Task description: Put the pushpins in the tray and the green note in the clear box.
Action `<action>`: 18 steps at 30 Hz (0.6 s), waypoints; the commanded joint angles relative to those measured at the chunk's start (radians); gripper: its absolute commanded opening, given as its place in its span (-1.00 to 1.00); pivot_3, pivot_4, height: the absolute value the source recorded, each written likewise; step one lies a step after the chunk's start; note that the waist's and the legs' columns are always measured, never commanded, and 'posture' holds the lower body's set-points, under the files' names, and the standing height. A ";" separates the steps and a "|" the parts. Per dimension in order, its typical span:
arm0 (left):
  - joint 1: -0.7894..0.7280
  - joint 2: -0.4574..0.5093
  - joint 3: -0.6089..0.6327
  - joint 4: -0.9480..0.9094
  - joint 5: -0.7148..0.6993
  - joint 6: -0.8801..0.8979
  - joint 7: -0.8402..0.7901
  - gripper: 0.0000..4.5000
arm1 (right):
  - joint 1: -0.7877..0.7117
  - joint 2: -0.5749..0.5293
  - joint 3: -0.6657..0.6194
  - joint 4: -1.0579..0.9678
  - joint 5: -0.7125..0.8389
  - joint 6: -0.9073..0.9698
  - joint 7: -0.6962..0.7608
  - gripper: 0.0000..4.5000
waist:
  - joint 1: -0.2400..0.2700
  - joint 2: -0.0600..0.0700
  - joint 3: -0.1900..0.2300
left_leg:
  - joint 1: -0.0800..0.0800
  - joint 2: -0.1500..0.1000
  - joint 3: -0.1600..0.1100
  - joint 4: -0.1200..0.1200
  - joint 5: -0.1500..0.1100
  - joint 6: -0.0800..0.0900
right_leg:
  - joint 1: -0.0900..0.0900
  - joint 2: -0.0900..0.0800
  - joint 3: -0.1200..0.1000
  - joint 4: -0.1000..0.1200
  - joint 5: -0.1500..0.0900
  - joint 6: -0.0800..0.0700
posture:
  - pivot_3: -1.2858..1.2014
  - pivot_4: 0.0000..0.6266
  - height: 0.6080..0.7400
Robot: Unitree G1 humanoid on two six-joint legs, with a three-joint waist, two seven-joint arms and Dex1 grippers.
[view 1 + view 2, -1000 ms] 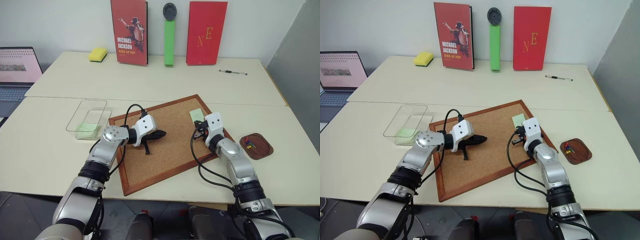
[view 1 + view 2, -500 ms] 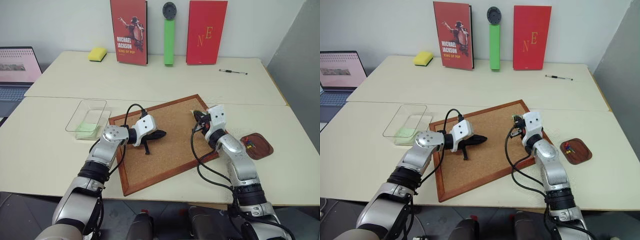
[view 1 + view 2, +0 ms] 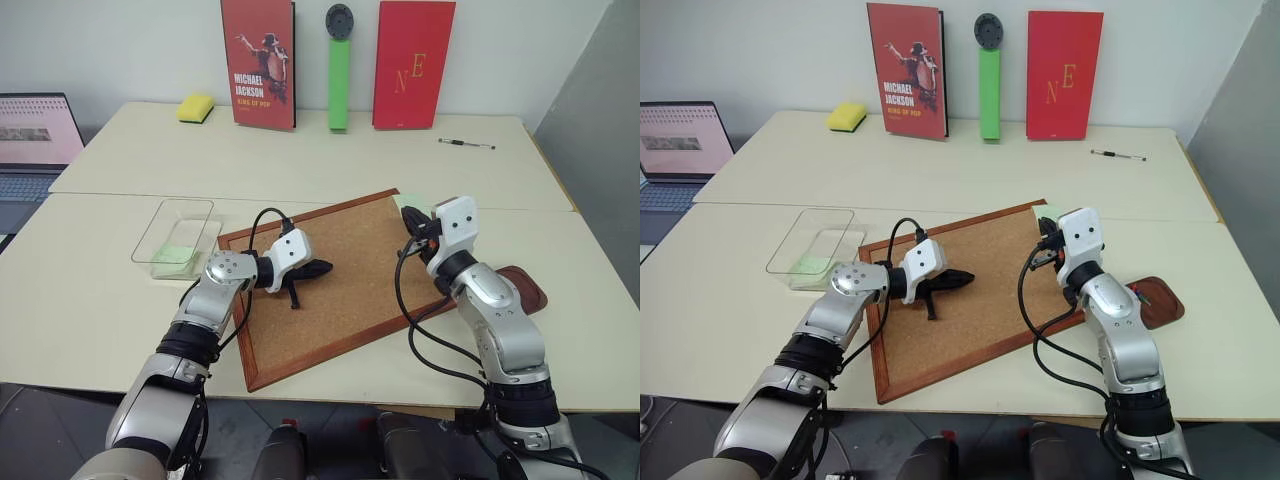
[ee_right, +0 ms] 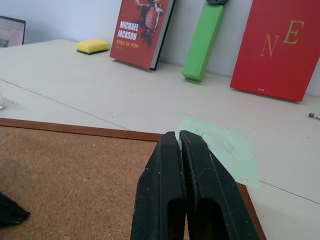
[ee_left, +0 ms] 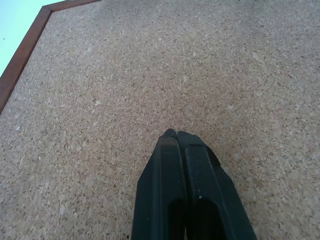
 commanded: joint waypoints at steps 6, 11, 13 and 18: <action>-0.146 -0.024 0.067 -0.103 -0.114 0.061 -0.029 -0.71 | -0.063 -0.045 0.031 -0.107 0.029 0.062 0.080 -1.00 | -0.001 0.000 0.000 | -0.009 0.000 0.000 0.001 0.000 0.000 | -0.008 0.000 0.000 0.001 0.000 0.000 | 0.03 -0.52 1.00; -0.204 -0.017 0.086 -0.094 -0.131 0.056 -0.036 -0.27 | -0.093 -0.057 0.037 -0.106 0.038 0.079 0.102 -1.00 | -0.001 0.000 0.000 | -0.010 0.000 -0.001 0.001 0.000 0.000 | -0.008 0.000 -0.001 0.000 0.000 0.000 | 0.03 -0.52 1.00; -0.226 -0.017 0.088 -0.080 -0.127 0.024 -0.042 -0.10 | -0.104 -0.062 0.039 -0.112 0.043 0.092 0.113 -1.00 | -0.001 0.000 0.000 | -0.010 0.000 0.000 0.001 0.000 0.000 | -0.008 0.000 -0.001 0.000 0.000 0.000 | 0.03 -0.52 1.00; -0.294 -0.025 0.077 0.031 -0.090 -0.089 -0.036 0.38 | -0.136 -0.072 0.038 -0.128 0.065 0.153 0.124 -1.00 | -0.001 0.000 0.000 | -0.010 0.000 -0.001 0.002 0.000 0.000 | -0.008 0.000 -0.001 0.001 0.000 0.000 | 0.03 -0.52 1.00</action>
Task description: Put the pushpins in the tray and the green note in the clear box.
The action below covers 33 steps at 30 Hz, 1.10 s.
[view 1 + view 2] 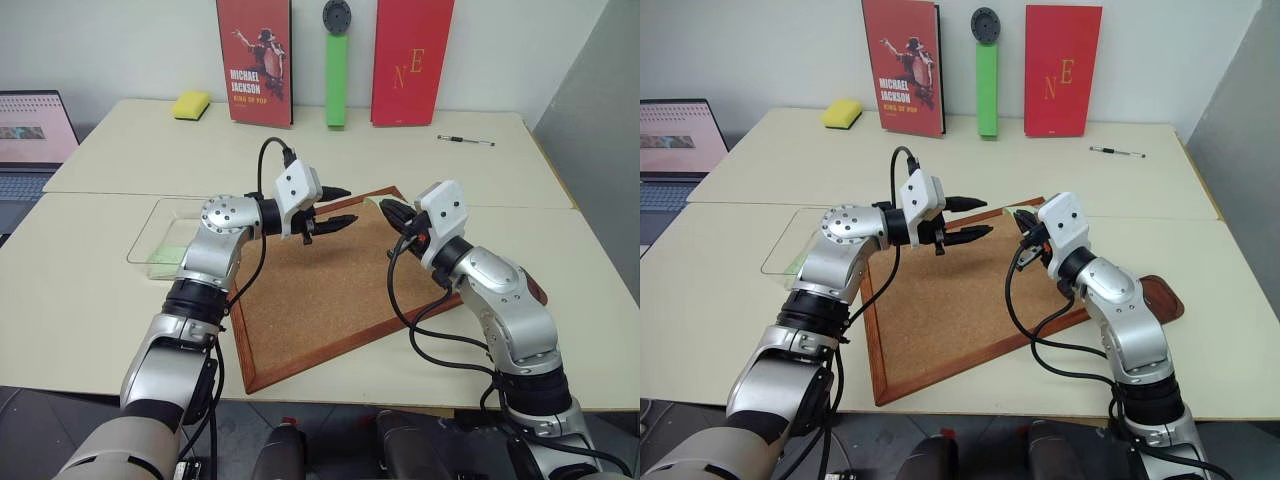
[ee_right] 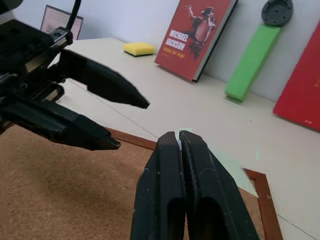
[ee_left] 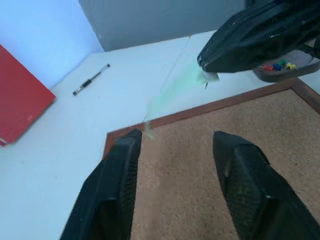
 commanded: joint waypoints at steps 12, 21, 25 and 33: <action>-0.221 -0.067 -0.035 0.359 0.124 -0.331 0.023 0.83 | -0.119 0.051 -0.053 -0.105 0.148 0.239 -0.033 -1.00 | 0.000 0.000 0.000 | -0.001 0.000 0.000 0.000 0.000 0.000 | 0.000 0.000 0.000 -0.001 0.000 0.000 | 0.03 -0.52 1.00; -0.295 -0.096 -0.026 0.519 0.157 -0.414 0.026 0.41 | -0.151 0.077 -0.073 -0.110 0.190 0.288 -0.073 -1.00 | -0.001 0.000 0.000 | -0.001 0.000 0.000 0.000 0.000 0.000 | -0.001 0.000 0.000 0.000 0.000 0.000 | 0.03 -0.52 1.00; -0.305 -0.097 -0.031 0.557 0.174 -0.439 0.034 0.01 | -0.152 0.086 -0.079 -0.114 0.205 0.295 -0.088 -1.00 | -0.001 0.000 0.000 | -0.001 0.000 0.000 0.000 0.000 0.000 | -0.001 0.000 0.000 0.000 0.000 0.000 | 0.03 -0.52 1.00; -0.301 -0.098 -0.022 0.576 0.174 -0.442 0.012 -0.68 | -0.150 0.092 -0.082 -0.123 0.227 0.309 -0.105 -1.00 | -0.001 0.000 0.000 | -0.001 0.000 0.000 0.000 0.000 0.000 | -0.001 0.000 0.000 0.000 0.000 0.000 | 0.03 -0.52 1.00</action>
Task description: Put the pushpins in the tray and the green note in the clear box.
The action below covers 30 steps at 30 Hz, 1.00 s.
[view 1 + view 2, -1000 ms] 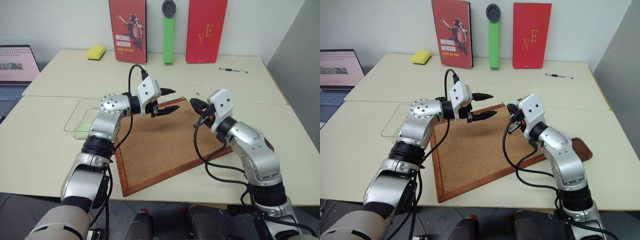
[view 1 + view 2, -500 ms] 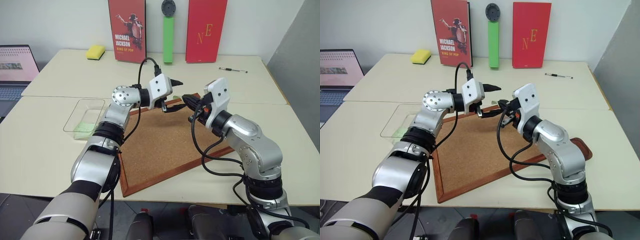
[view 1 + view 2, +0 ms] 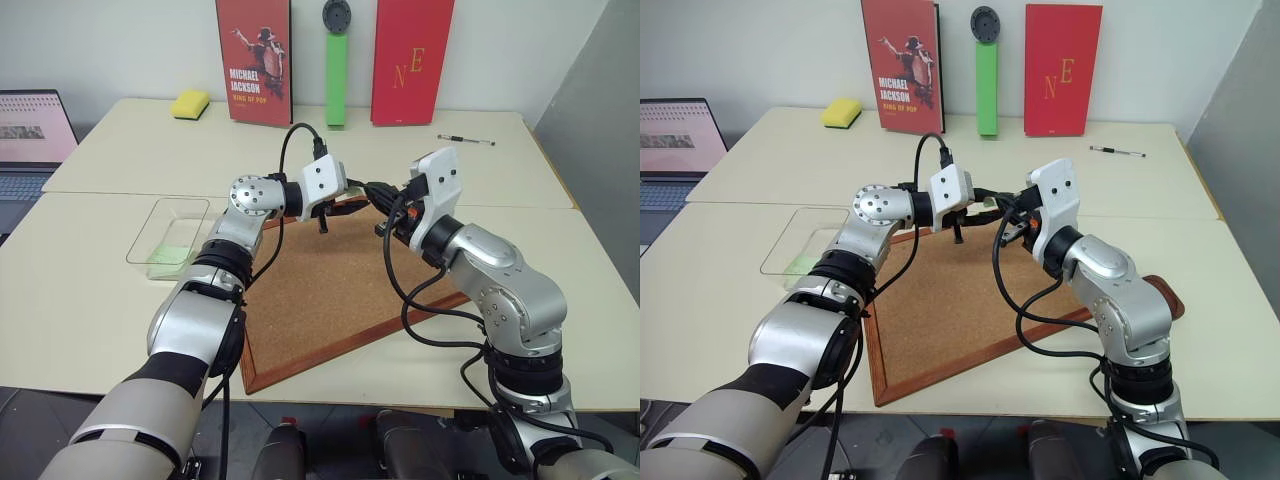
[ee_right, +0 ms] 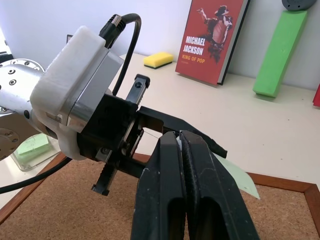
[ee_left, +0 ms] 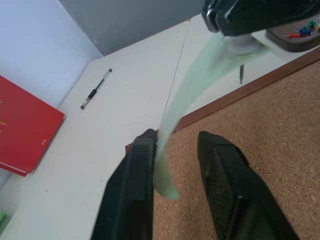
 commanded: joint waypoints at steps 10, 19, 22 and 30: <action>-0.010 0.009 0.005 -0.013 -0.001 0.011 -0.048 -0.97 | -0.019 0.005 -0.018 -0.060 0.041 0.003 -0.027 -1.00 | 0.000 0.000 0.000 | 0.000 0.000 0.000 0.000 0.000 0.000 | 0.000 0.000 0.000 0.000 0.000 0.000 | 0.03 -0.52 1.00; 0.049 0.018 0.009 -0.062 -0.004 0.014 -0.058 -0.97 | -0.018 0.031 -0.090 -0.106 0.102 0.051 -0.083 -1.00 | 0.000 0.000 0.000 | 0.000 0.000 0.000 0.000 0.000 0.000 | 0.000 0.000 0.000 0.001 0.000 0.000 | 0.03 -0.52 1.00; 0.066 0.020 0.010 -0.079 0.001 0.014 -0.036 -0.97 | -0.007 0.026 -0.115 -0.129 0.123 0.075 -0.101 -1.00 | 0.000 0.000 0.000 | 0.000 0.000 0.000 0.000 0.000 0.000 | 0.000 0.000 0.000 0.001 0.000 0.000 | 0.03 -0.52 1.00; 0.135 0.026 0.012 -0.173 -0.001 0.055 0.008 -0.97 | 0.158 -0.190 -0.253 -0.268 0.126 0.139 -0.075 -1.00 | 0.007 0.000 0.000 | -0.001 0.000 -0.001 0.000 0.000 0.000 | 0.000 0.000 0.000 0.001 0.000 0.000 | 0.03 -0.52 1.00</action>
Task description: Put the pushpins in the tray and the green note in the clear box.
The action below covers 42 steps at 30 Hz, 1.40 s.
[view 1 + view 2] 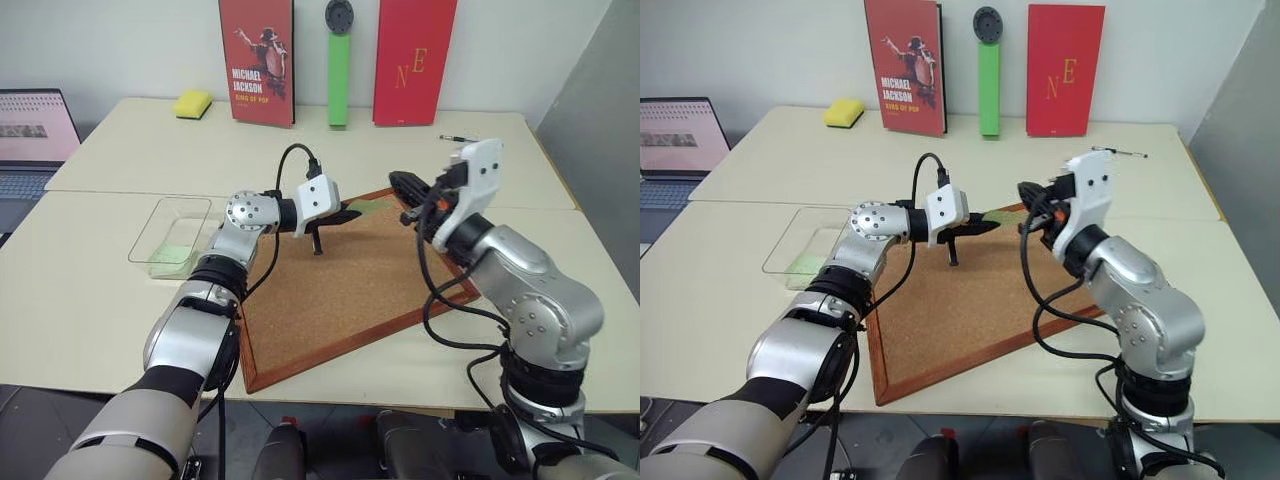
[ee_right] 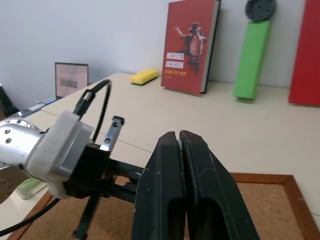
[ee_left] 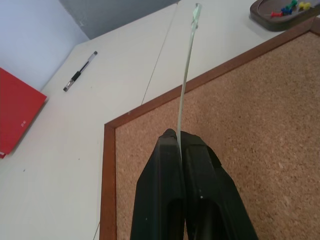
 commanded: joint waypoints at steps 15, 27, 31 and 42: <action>0.111 0.017 0.001 -0.308 -0.020 0.120 0.039 -0.97 | 0.663 -0.463 -0.067 0.022 -0.353 -0.268 0.091 -1.00 | -0.005 0.000 0.000 | 0.004 -0.001 0.002 0.002 0.000 0.000 | 0.003 0.000 0.003 0.001 0.001 0.002 | 0.03 -0.52 1.00; 0.119 0.021 0.000 -0.340 -0.017 0.136 0.045 -1.00 | 0.653 -0.440 -0.058 0.114 -0.396 -0.335 0.111 -0.25 | -0.001 0.000 0.000 | 0.003 -0.001 0.002 0.001 0.001 0.001 | 0.003 0.000 0.003 0.000 0.001 0.002 | 0.03 -0.52 1.00; 0.113 0.024 0.005 -0.328 -0.013 0.131 0.058 -1.00 | 0.644 -0.443 -0.072 0.088 -0.395 -0.338 0.130 -0.07 | -0.001 0.000 0.000 | 0.004 -0.001 0.002 0.001 0.001 0.001 | 0.003 0.000 0.003 0.001 0.001 0.002 | 0.03 -0.52 1.00; 0.098 0.022 0.004 -0.314 -0.012 0.124 0.075 -1.00 | 0.650 -0.443 -0.097 0.070 -0.412 -0.332 0.146 -0.07 | -0.001 0.000 0.000 | 0.004 -0.001 0.002 0.002 0.001 0.001 | 0.003 0.000 0.003 0.001 0.001 0.002 | 0.03 -0.52 1.00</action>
